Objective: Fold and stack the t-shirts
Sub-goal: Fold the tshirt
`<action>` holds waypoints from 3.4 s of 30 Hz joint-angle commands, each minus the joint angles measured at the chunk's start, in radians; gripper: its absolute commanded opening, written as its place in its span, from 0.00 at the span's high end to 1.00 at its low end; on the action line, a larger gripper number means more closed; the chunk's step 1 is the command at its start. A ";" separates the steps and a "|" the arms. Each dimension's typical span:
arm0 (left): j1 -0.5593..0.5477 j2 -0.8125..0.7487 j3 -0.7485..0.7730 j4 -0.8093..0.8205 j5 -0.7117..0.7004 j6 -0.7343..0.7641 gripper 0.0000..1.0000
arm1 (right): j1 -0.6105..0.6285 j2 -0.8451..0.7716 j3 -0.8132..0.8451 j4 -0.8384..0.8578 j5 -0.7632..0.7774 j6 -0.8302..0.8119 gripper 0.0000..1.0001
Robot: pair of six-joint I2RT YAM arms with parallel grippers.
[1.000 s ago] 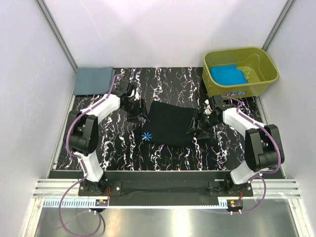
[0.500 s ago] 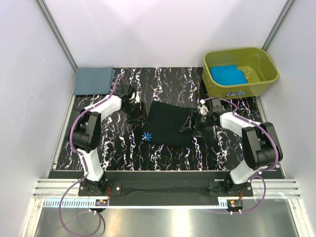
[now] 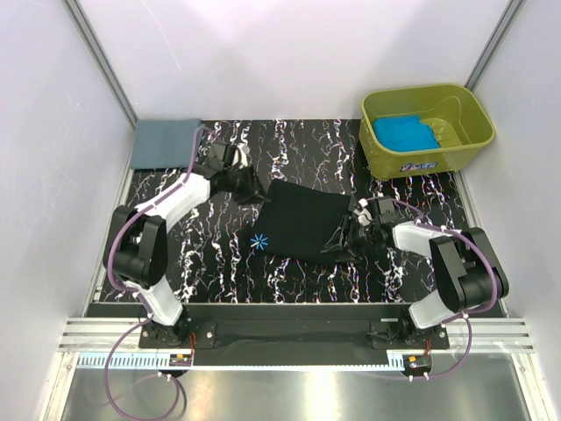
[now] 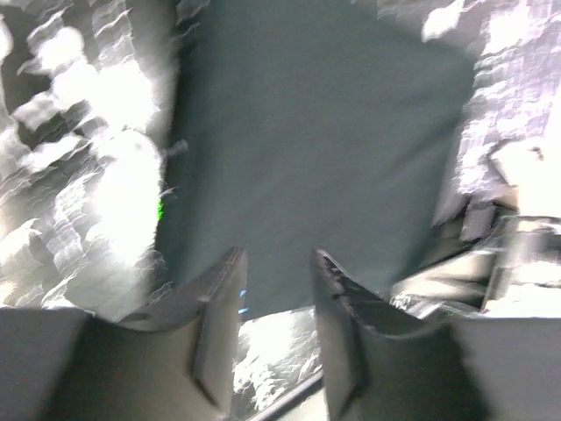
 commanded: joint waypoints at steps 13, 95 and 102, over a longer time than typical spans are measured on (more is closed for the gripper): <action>-0.294 0.517 0.484 0.401 0.117 -0.372 0.82 | 0.008 -0.128 -0.172 0.319 -0.043 0.125 0.41; 0.012 -0.276 -0.277 0.027 -0.139 0.044 0.46 | -0.077 0.284 0.716 -0.583 0.350 -0.374 0.45; 0.103 -0.147 -0.248 0.049 -0.109 0.041 0.38 | -0.076 0.522 1.075 -0.595 0.264 -0.472 0.25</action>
